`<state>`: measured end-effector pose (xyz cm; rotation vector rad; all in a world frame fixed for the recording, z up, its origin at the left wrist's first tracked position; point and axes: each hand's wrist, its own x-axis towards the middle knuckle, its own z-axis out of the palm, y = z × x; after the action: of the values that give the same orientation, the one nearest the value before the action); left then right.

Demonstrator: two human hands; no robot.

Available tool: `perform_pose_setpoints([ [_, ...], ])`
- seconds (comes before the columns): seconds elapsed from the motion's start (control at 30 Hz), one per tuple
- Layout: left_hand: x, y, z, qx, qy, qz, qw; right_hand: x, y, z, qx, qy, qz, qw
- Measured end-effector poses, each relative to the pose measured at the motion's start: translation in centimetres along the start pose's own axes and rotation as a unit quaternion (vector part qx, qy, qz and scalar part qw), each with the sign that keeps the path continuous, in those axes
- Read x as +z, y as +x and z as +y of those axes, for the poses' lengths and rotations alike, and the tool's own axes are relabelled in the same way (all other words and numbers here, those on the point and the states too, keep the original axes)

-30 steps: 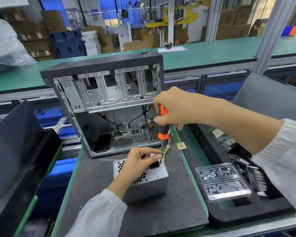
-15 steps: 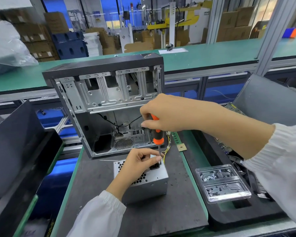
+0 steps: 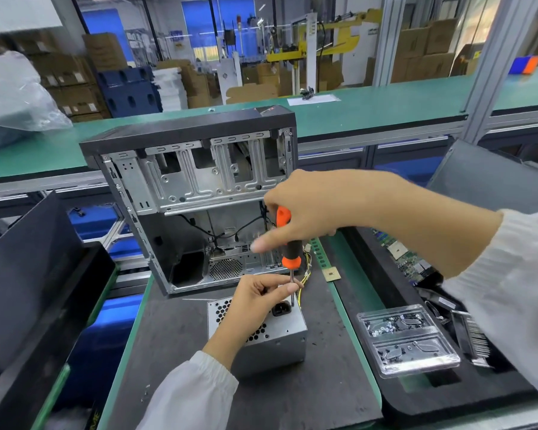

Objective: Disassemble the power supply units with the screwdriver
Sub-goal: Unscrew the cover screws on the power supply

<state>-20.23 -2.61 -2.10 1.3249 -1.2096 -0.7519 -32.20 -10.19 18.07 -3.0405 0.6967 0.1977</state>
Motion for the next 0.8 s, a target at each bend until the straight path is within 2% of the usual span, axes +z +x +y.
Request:
perform_pose_setpoints([
  [0.1,0.1,0.1,0.0,0.003,0.0,0.005,1.0,1.1,0.5,-0.9,0.043,-0.096,0.091,0.99],
  [0.17,0.0,0.2,0.0,0.004,0.004,0.0,1.0,1.3,0.9,-0.8,0.036,-0.12,0.096,0.987],
  [0.33,-0.5,0.3,-0.2,0.023,0.025,-0.052,0.998,-0.4,0.7,0.1,-0.059,-0.077,-0.065,0.993],
  [0.43,-0.4,0.2,-0.4,0.025,0.035,-0.066,0.997,-1.5,0.6,0.4,-0.125,-0.033,-0.128,0.983],
  [0.5,-0.3,0.1,-0.2,0.021,0.022,-0.05,0.998,-1.7,0.7,0.5,-0.12,0.007,-0.145,0.982],
  [0.6,-0.1,0.2,0.1,0.011,0.004,-0.035,0.999,-1.0,0.6,0.3,-0.028,0.042,-0.083,0.995],
  [0.67,-0.1,0.2,0.1,0.008,0.005,-0.034,0.999,-0.1,0.8,-0.5,0.036,-0.009,-0.003,0.999],
  [0.73,-0.2,0.1,0.0,0.004,0.011,-0.038,0.999,0.8,1.5,-1.0,0.04,-0.095,0.075,0.992],
  [0.8,-0.4,0.1,0.1,0.003,0.004,-0.043,0.999,1.2,1.9,-1.0,0.015,-0.121,0.091,0.988],
])
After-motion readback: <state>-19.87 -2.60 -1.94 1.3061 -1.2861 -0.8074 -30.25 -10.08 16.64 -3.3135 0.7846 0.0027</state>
